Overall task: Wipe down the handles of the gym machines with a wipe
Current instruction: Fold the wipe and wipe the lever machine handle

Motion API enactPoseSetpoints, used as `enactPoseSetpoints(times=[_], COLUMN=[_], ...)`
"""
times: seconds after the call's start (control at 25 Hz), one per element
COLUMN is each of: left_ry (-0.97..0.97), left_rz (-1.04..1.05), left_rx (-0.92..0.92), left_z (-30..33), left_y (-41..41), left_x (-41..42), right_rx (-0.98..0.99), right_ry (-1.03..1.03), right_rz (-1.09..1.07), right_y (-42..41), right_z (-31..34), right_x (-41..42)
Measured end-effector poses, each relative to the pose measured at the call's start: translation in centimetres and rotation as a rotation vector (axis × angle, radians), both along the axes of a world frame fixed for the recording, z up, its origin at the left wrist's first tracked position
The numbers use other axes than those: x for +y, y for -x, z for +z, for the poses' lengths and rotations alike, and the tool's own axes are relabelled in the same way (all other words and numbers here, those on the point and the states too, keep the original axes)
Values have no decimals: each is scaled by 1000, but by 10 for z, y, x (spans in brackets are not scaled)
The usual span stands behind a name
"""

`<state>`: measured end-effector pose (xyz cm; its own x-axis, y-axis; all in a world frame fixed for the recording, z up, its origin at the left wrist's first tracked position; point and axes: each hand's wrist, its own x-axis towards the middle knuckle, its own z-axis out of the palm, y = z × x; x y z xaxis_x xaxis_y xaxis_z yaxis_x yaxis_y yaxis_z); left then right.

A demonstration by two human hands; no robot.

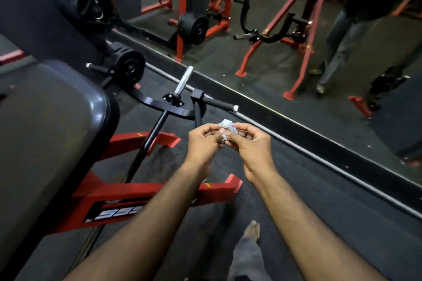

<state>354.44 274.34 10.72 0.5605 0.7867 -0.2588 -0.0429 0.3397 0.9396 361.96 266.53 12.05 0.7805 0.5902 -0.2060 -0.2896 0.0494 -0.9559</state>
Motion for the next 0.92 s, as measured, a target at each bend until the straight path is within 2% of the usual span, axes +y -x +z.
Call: enactPoseSetpoints(times=[0.2, 0.24, 0.32, 0.4, 0.48, 0.52, 0.6, 0.68, 0.76, 0.92], left_ry=[29, 34, -16, -172, -227, -217, -313, -432, -466, -488], left_rz=[229, 241, 279, 345, 246, 191, 115, 132, 208, 245], left_rx=[36, 58, 169, 484, 902, 1024, 1062, 1072, 1134, 1099], left_z=[-40, -47, -75, -127, -173, -191, -220, -242, -258, -261], left_y=[-113, -130, -164, -189, -202, -208, -220, -229, -232, -231], left_x=[88, 102, 141, 193, 235, 248, 262, 266, 268, 267], right_rx=[-62, -118, -357, -623, -858, -936, -1016, -1059, -1139, -1302], right_ry=[98, 131, 219, 336, 436, 450, 423, 350, 257, 113], right_rz=[230, 263, 308, 356, 440, 509, 651, 743, 796, 990], right_y=[-131, -153, -201, -242, -269, -277, -285, -291, -298, -323], right_z=[-42, -50, -79, -117, -155, -171, -196, -212, -226, -229], right_x=[107, 126, 168, 214, 254, 273, 305, 331, 352, 337])
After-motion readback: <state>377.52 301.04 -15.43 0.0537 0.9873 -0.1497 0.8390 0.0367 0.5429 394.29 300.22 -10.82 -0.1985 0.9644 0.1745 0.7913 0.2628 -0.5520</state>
